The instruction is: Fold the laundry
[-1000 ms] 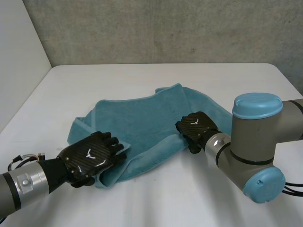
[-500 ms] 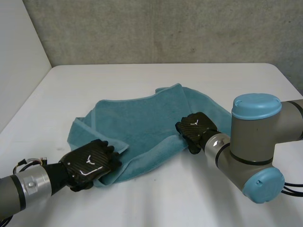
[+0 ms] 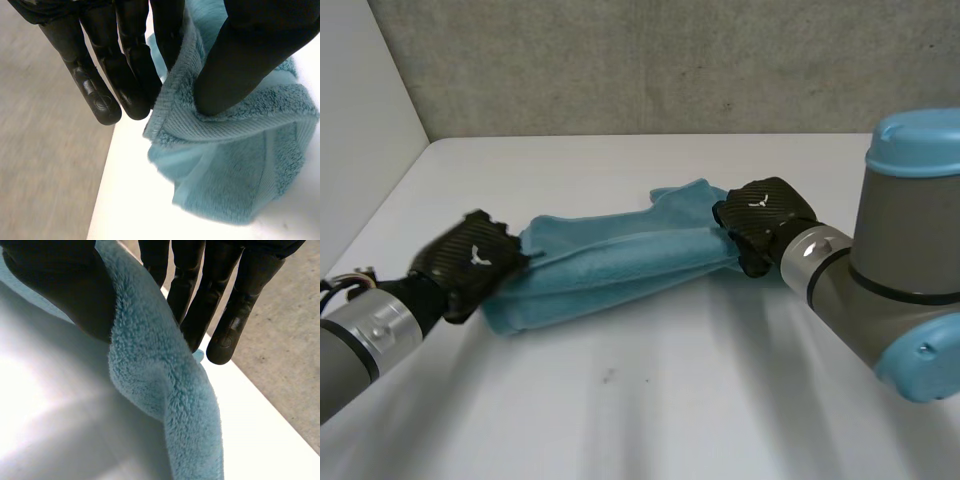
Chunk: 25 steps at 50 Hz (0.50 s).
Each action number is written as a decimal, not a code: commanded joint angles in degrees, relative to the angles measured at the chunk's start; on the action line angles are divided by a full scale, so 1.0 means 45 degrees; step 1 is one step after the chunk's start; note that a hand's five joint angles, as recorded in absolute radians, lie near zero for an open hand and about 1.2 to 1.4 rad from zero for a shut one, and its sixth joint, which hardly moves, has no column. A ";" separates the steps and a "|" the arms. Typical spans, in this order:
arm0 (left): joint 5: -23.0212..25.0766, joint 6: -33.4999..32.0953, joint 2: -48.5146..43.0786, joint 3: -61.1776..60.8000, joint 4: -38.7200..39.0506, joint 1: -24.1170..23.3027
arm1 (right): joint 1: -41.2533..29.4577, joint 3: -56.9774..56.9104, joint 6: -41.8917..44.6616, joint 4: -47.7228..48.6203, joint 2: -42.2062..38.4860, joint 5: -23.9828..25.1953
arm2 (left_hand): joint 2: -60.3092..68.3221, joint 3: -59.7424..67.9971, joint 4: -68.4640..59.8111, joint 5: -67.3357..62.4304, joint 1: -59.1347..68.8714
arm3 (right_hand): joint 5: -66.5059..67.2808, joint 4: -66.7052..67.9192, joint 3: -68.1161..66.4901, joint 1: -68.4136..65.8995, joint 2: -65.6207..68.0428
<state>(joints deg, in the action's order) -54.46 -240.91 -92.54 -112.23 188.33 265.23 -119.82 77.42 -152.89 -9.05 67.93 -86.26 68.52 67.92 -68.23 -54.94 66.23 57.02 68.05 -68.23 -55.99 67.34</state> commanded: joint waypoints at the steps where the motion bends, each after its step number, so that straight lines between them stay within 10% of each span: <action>1: -0.3073 0.3966 0.0408 -0.0099 0.0023 -0.0014 | -0.0131 0.0235 0.1646 -0.2165 0.0158 0.0009 | 0.2552 0.2684 -0.2615 -0.3347 0.3060 | 0.2885 0.2655 -0.2616 -0.5336 0.2814; 15: -0.4518 0.5021 -0.3225 0.1268 -0.0114 -0.0912 | -0.0151 -0.1483 0.3135 -0.2598 -0.2068 -0.0050 | 0.2552 0.2684 -0.2615 -0.3347 0.3060 | 0.2885 0.2655 -0.2616 -0.5336 0.2814; 25: -0.5880 0.6072 -0.4281 0.8990 0.2320 -0.2298 | -0.0054 -0.7470 0.3154 0.2683 -0.3007 -0.1493 | 0.2552 0.2684 -0.2615 -0.3347 0.3060 | 0.2885 0.2655 -0.2616 -0.5336 0.2814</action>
<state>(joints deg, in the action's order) -75.51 -217.45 -111.28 -94.73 189.62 257.95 -120.48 60.65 -138.87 -13.34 54.89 -87.88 68.65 68.28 -68.49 -54.94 66.23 57.07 68.05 -68.23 -55.99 67.35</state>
